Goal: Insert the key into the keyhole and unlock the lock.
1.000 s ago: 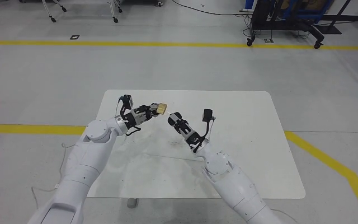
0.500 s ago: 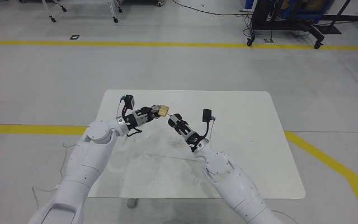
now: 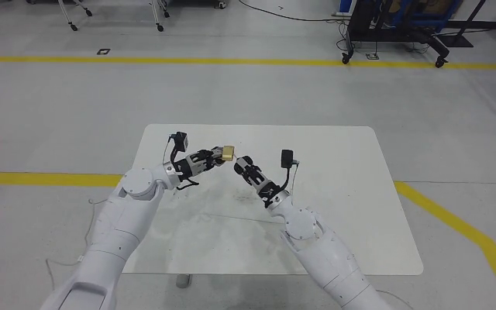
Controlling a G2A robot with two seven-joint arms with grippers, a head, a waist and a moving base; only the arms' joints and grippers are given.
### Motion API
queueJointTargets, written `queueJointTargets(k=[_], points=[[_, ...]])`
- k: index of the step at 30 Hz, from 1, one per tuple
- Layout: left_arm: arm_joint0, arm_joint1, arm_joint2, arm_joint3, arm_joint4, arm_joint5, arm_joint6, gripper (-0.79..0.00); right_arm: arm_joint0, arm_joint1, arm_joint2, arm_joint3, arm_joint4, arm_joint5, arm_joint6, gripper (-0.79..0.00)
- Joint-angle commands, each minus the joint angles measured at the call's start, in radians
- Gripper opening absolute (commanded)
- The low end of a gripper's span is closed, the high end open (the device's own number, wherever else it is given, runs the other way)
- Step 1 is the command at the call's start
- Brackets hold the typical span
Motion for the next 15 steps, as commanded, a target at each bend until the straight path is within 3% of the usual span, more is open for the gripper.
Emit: queueJointTargets(k=[1,7,11,15], points=[[0.001,0.000,0.000,-0.002,0.008,-0.002,0.003,-0.785,0.001,-0.001,-0.001,0.000,-0.002,0.004,0.003,-0.785],[-0.002,0.005,-0.006,-0.005,0.054,-0.028,0.012,-0.785,0.000,0.003,0.003,-0.004,-0.018,0.023,0.063,-0.785],[-0.002,0.010,-0.018,-0.007,0.060,-0.051,-0.005,-0.785,-0.004,0.019,0.011,-0.011,-0.054,0.034,0.219,-0.785],[-0.001,0.011,-0.026,-0.007,0.044,-0.055,-0.024,-0.785,-0.026,0.027,0.031,-0.032,-0.041,0.018,0.258,-0.785]])
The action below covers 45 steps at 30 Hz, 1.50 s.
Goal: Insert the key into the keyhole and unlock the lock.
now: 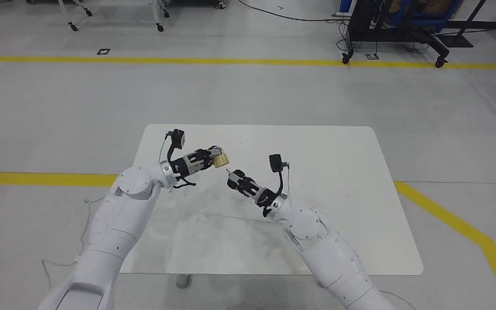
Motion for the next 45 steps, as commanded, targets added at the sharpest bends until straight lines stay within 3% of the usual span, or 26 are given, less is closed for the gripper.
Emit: queueJointTargets(k=[1,9,34,45], points=[[0.001,0.000,-0.003,0.001,-0.012,0.000,-0.009,-0.785,-0.011,0.003,0.010,-0.010,0.018,-0.010,0.013,-0.785],[0.005,-0.003,0.004,-0.001,-0.018,0.021,0.014,-0.785,-0.034,0.000,0.008,-0.026,0.071,-0.037,-0.032,-0.785],[0.009,-0.012,0.018,-0.004,-0.016,0.062,0.054,-0.785,0.033,-0.031,-0.058,0.066,0.094,-0.015,-0.139,-0.785],[0.007,-0.018,0.025,0.009,-0.039,0.178,0.080,-0.785,0.026,-0.033,-0.056,0.056,0.061,-0.015,-0.165,-0.785]])
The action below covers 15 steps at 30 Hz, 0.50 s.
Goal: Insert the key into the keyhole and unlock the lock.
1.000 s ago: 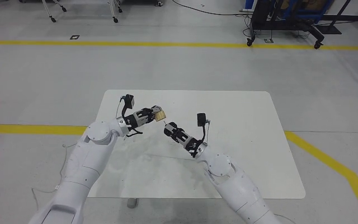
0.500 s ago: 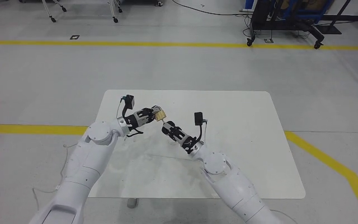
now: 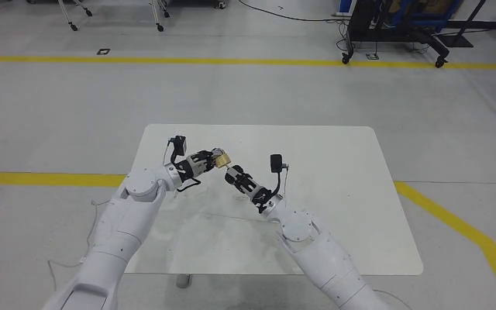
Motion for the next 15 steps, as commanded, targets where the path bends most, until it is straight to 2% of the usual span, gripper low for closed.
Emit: queueJointTargets(k=[1,15], points=[[-0.002,-0.001,0.001,0.002,-0.002,0.013,-0.008,-0.785,-0.002,0.000,0.002,-0.003,-0.006,0.006,-0.002,-0.785],[-0.027,-0.006,0.010,0.048,-0.056,0.167,-0.080,-0.785,-0.006,-0.003,0.006,-0.011,0.021,0.120,0.019,-0.785]])
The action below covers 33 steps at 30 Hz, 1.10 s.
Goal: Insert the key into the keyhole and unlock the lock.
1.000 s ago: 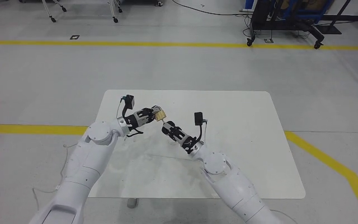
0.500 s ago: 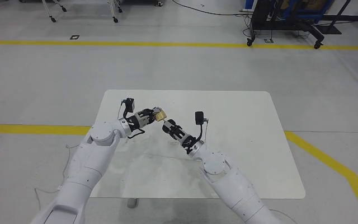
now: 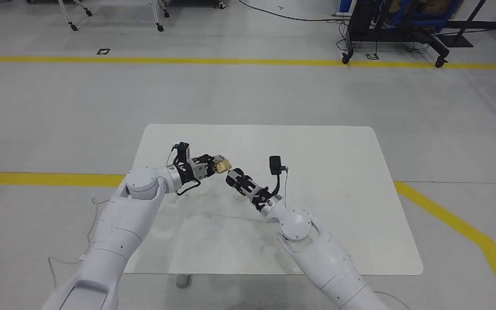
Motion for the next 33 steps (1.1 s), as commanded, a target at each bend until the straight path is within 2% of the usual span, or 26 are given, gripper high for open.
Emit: queueJointTargets(k=[1,19,33], points=[[-0.004,-0.001,0.001,0.007,-0.007,0.016,-0.009,-0.785,0.000,0.000,0.001,0.000,0.003,0.016,0.005,-0.785],[-0.013,-0.001,-0.002,0.020,0.010,0.021,0.017,-0.785,-0.008,-0.001,0.002,-0.014,0.023,0.044,0.038,-0.785],[-0.009,-0.001,0.003,0.013,0.032,0.007,0.021,-0.785,0.008,-0.009,-0.007,0.013,0.018,0.052,-0.001,-0.785]])
